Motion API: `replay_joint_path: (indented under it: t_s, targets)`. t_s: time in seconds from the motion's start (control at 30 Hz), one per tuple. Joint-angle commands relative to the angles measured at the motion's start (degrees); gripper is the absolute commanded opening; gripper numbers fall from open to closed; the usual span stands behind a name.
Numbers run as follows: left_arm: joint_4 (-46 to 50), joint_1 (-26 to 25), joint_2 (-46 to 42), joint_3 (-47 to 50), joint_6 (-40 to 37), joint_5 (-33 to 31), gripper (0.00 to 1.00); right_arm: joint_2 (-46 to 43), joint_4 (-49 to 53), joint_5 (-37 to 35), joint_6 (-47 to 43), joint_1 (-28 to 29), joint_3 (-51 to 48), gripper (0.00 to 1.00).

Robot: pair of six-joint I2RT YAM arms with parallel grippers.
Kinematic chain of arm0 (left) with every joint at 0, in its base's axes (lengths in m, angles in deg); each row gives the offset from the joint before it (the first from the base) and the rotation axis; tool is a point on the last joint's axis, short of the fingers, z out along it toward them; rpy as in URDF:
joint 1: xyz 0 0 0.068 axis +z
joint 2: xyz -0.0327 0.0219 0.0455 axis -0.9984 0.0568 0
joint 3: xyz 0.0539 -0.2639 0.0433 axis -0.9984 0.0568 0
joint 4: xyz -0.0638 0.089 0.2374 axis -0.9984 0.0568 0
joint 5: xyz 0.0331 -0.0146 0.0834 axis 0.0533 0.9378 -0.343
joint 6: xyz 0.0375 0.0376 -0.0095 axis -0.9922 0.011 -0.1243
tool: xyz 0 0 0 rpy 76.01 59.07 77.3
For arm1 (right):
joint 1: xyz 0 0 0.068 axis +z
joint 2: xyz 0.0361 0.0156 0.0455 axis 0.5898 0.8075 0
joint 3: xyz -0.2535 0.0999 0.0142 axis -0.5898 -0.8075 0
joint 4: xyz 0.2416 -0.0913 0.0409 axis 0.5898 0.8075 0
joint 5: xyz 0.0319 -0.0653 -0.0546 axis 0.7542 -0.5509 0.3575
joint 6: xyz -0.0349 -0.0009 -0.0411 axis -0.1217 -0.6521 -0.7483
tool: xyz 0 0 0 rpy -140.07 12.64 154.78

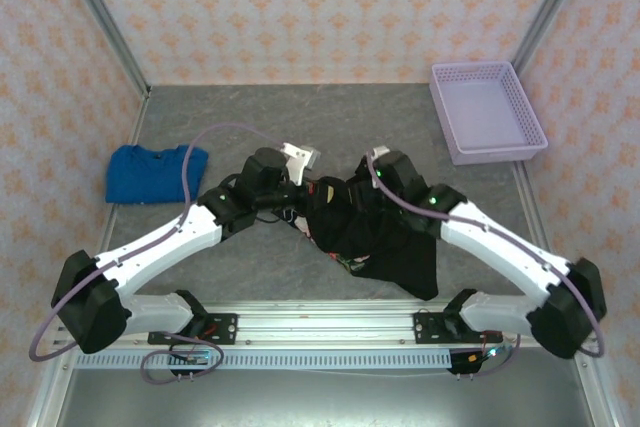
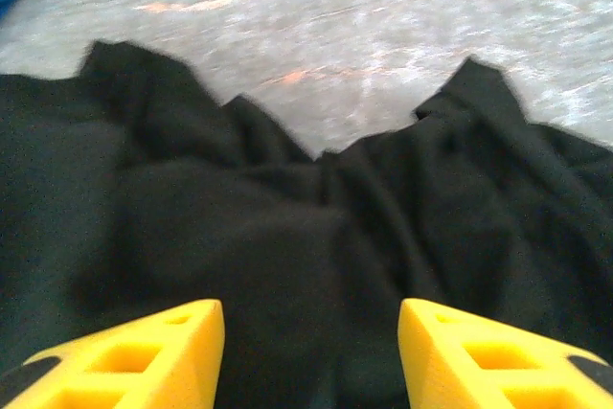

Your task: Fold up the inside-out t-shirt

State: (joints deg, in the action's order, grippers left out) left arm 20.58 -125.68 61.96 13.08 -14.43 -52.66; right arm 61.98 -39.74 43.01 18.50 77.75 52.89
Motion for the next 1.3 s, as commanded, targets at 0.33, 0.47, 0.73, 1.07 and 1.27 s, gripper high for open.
replay_joint_path:
  t_s: [0.33, 0.47, 0.73, 1.07, 1.27]
  targets:
    - [5.0, 1.0, -2.1, -1.8, 1.7, 3.7, 0.0, 2.4, -16.3, -2.9, -1.0, 4.0, -9.3, 0.68]
    - [10.1, 1.9, -6.2, -0.7, 0.8, -7.4, 0.0, 5.4, -13.3, 7.2, -1.0, 0.3, -5.7, 0.09]
    - [20.9, 2.0, -4.1, -1.6, -4.0, -32.3, 0.0, 0.9, -20.3, 42.2, 8.2, -4.8, -7.6, 0.0]
    - [20.6, 0.9, -9.7, 1.6, -4.3, -31.0, 0.45, 2.3, -24.7, 44.3, 12.1, -7.6, -6.9, 0.0]
    - [15.6, -3.0, -11.4, 4.3, -2.8, -17.3, 0.51, 2.5, -23.7, 42.5, 12.0, -8.4, -6.3, 0.0]
